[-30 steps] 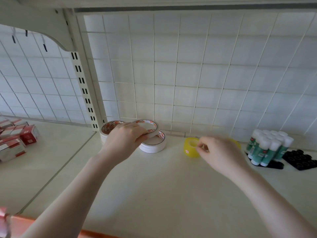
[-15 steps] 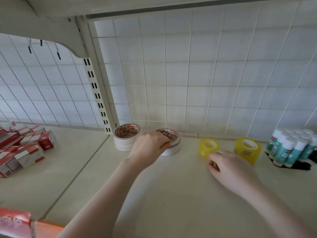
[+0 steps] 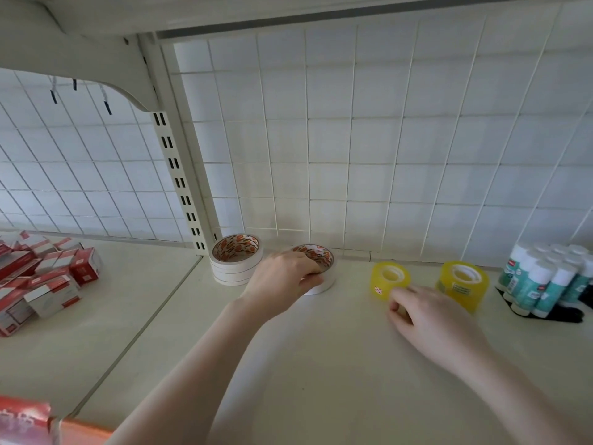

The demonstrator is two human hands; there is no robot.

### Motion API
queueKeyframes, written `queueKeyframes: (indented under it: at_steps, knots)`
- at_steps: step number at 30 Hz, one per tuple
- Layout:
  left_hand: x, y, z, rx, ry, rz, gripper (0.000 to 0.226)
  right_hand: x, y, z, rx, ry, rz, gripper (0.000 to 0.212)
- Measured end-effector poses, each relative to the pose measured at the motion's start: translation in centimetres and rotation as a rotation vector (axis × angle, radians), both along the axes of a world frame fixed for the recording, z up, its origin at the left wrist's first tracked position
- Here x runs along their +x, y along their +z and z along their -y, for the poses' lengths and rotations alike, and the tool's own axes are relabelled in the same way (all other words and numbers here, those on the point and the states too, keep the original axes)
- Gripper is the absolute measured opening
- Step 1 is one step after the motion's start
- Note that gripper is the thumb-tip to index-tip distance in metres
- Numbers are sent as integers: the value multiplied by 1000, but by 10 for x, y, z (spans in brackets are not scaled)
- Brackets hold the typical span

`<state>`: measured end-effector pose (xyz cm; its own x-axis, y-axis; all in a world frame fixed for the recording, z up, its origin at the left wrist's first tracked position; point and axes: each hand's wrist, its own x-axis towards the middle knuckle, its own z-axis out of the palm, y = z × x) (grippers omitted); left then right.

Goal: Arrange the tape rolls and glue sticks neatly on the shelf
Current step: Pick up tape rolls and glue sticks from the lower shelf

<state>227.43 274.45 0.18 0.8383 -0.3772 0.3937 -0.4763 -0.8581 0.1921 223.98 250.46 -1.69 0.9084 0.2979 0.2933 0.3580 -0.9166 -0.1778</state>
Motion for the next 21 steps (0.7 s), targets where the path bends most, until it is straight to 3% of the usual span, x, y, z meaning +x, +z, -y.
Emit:
queueKeyframes:
  at_steps: [21]
  knots:
    - [4, 21, -1, 7, 15, -314, 17, -3, 4, 1, -21, -9, -3, 13]
